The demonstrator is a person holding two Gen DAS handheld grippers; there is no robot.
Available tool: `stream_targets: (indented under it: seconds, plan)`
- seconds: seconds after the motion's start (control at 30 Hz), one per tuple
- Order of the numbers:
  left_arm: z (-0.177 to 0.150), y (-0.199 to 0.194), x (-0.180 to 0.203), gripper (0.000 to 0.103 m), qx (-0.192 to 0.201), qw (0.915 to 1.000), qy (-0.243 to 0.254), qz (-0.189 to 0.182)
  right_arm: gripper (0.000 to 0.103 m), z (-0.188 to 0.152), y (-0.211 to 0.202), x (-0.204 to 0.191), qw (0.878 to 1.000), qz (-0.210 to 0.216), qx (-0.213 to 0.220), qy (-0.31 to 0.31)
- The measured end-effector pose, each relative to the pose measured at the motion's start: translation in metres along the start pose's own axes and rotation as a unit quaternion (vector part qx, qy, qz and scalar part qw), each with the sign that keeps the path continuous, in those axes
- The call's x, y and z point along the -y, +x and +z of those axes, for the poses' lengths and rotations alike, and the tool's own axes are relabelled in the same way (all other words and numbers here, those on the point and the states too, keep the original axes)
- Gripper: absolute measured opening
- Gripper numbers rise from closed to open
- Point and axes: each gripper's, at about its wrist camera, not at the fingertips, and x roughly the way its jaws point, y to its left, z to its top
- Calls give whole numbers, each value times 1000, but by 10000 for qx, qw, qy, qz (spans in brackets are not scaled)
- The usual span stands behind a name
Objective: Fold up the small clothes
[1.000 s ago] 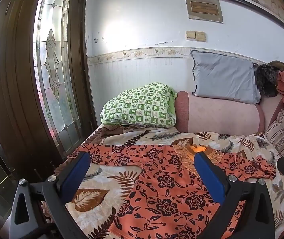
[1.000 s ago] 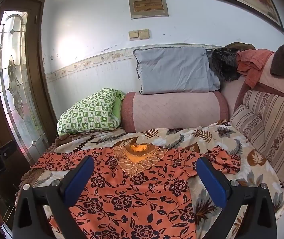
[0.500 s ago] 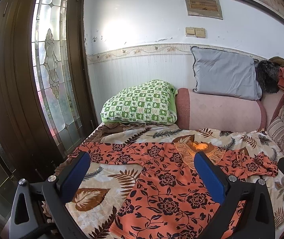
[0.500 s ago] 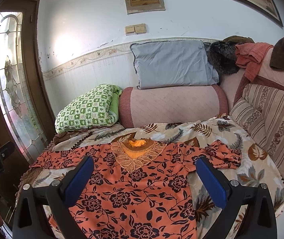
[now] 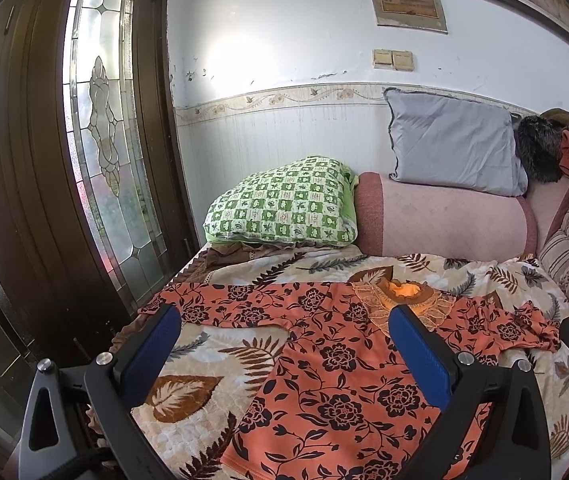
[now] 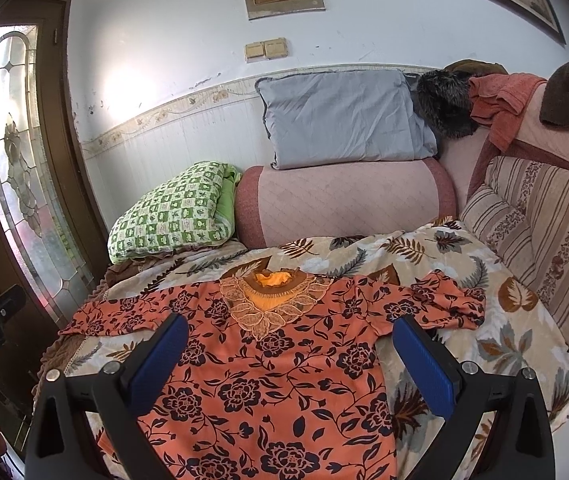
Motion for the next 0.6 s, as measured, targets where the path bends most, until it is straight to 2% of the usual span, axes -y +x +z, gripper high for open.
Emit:
stream_targets:
  seconds: [0.6]
  plan:
    - [-1,0,10,103,-51,9999,87,18,103,-3,2,5,10000,23,-61,48]
